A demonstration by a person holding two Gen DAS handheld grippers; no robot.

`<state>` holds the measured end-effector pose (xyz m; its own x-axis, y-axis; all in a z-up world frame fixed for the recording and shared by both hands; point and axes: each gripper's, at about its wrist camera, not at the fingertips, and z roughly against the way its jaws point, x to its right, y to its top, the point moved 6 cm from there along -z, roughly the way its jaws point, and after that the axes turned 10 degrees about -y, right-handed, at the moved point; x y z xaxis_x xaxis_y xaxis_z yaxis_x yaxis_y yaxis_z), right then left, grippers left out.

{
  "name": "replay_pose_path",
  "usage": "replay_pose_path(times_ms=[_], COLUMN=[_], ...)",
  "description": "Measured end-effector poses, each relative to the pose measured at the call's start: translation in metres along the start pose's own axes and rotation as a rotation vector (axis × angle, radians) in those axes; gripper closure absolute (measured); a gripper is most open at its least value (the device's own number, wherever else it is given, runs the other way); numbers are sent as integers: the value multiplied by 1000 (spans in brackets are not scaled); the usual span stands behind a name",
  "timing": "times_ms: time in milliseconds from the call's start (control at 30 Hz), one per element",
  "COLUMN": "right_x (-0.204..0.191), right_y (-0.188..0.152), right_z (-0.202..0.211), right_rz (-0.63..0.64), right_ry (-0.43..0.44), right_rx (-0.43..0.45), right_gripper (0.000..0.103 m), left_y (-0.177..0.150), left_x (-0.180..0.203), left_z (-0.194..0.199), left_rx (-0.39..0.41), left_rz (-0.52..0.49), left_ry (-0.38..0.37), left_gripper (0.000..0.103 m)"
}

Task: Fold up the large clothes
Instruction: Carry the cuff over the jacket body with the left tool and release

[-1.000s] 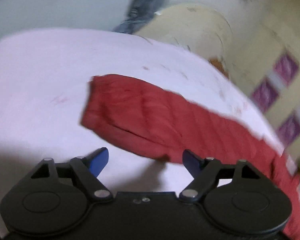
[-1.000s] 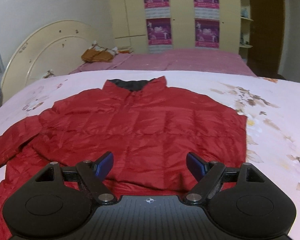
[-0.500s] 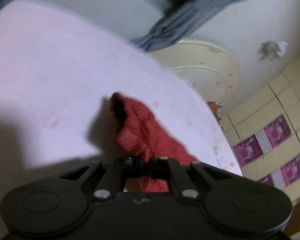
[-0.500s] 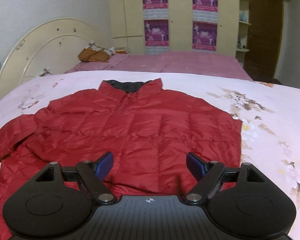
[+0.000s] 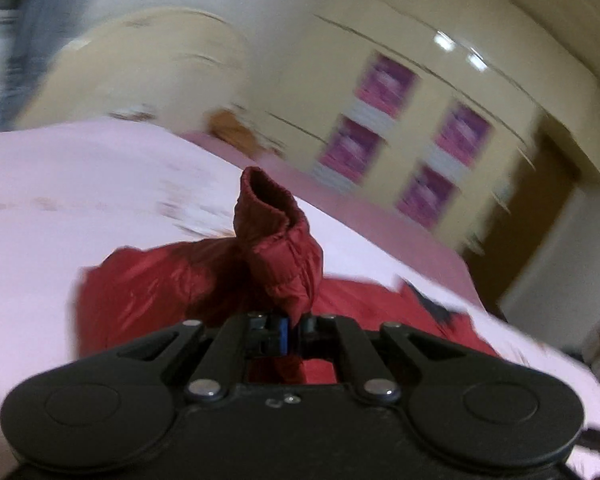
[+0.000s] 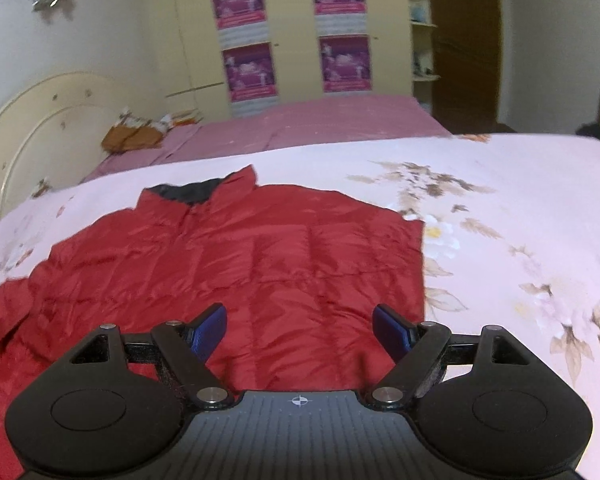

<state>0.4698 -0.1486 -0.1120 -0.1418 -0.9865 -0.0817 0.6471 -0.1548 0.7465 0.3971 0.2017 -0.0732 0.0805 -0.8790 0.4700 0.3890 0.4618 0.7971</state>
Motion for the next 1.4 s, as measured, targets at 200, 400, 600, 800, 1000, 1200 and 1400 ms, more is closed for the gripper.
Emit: replay_pose_path(times_ms=[200, 400, 600, 800, 1000, 1200, 1400], right_x=[21, 45, 72, 95, 112, 94, 48], right_y=[-2, -4, -6, -11, -16, -6, -3], right_z=[3, 11, 18, 26, 35, 37, 13], right_rz=[-81, -153, -199, -229, -275, -283, -239], right_ry=[-33, -65, -88, -109, -47, 64, 170], right_rx=[-9, -4, -1, -7, -21, -22, -84], right_gripper=[23, 23, 23, 23, 23, 23, 23], left_y=[-45, -89, -122, -141, -159, -139, -70], left_x=[78, 139, 180, 214, 231, 215, 97], left_z=[-56, -94, -119, -128, -128, -89, -59], left_rx=[-189, -316, -400, -440, -497, -427, -238], left_rz=[-158, -287, -344, -393, -378, -358, -269], left_ry=[-144, -256, -328, -372, -445, -506, -217], left_gripper=[99, 99, 99, 99, 65, 36, 47])
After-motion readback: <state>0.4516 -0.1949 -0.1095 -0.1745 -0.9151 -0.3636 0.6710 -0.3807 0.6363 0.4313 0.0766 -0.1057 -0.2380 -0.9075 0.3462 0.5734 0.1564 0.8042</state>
